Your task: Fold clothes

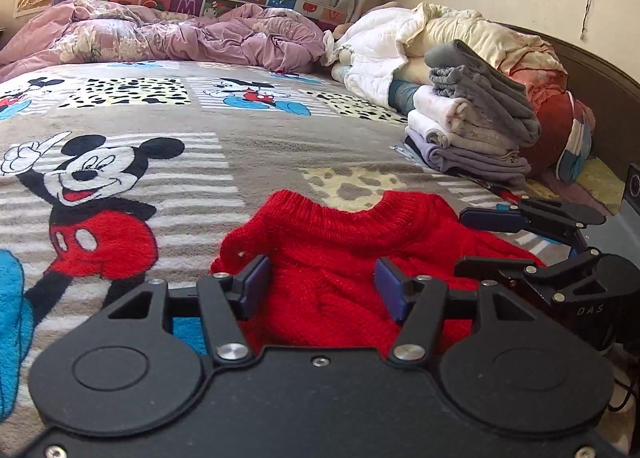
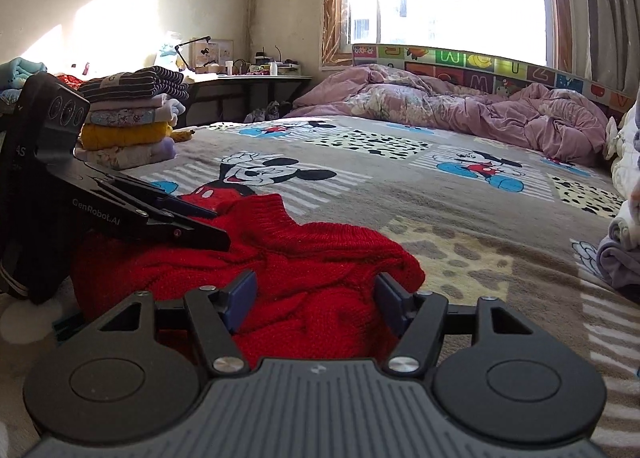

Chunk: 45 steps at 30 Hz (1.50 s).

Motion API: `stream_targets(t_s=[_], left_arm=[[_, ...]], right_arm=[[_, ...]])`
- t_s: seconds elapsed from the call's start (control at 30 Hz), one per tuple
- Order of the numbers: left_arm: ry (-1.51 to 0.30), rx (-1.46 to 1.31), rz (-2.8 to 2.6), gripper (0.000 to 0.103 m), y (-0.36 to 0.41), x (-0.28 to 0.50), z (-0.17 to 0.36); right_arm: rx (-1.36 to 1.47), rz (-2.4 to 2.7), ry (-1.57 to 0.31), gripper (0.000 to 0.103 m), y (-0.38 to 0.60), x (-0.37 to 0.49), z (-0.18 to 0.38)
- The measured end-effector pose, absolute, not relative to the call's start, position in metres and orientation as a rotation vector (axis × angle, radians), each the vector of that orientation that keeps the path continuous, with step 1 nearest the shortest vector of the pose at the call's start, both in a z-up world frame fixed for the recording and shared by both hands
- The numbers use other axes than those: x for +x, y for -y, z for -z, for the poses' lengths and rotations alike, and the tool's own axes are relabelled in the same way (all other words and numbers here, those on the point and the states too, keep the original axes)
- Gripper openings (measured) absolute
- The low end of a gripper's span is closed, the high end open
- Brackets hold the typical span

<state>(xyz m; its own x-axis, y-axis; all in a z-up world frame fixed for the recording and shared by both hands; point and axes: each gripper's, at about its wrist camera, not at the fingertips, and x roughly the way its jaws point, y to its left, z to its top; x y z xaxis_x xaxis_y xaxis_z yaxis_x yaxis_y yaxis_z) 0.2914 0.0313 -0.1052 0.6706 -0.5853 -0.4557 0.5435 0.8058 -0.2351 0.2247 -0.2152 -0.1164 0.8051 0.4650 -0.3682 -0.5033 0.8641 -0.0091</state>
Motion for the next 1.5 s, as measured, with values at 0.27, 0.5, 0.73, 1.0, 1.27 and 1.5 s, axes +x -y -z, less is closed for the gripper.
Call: stream_targets(t_s=[0.27, 0.5, 0.73, 1.0, 1.27, 1.5], left_arm=[[-0.427, -0.142, 0.645, 0.056, -0.032, 0.296, 0.093], [-0.563, -0.034, 0.610, 0.055, -0.015, 0.306, 0.113], [-0.512, -0.104, 0.582, 0.060, -0.031, 0.289, 0.091], [-0.706, -0.546, 0.497, 0.064, -0.085, 0.277, 0.102], [-0.821, -0.769, 0.484, 0.063, -0.070, 0.292, 0.130], [-0.804, -1.025, 0.438, 0.044, -0.084, 0.273, 0.138]], right_arm=[[-0.131, -0.568, -0.267, 0.060, 0.219, 0.198, 0.104], [-0.099, -0.580, -0.383, 0.057, 0.215, 0.206, 0.115], [0.041, -0.503, -0.361, 0.058, 0.228, 0.197, 0.108], [0.551, -0.353, -0.569, 0.077, 0.270, 0.218, 0.132], [0.663, -0.429, -0.690, 0.079, 0.261, 0.244, 0.155], [0.827, -0.437, -0.657, 0.057, 0.272, 0.238, 0.162]])
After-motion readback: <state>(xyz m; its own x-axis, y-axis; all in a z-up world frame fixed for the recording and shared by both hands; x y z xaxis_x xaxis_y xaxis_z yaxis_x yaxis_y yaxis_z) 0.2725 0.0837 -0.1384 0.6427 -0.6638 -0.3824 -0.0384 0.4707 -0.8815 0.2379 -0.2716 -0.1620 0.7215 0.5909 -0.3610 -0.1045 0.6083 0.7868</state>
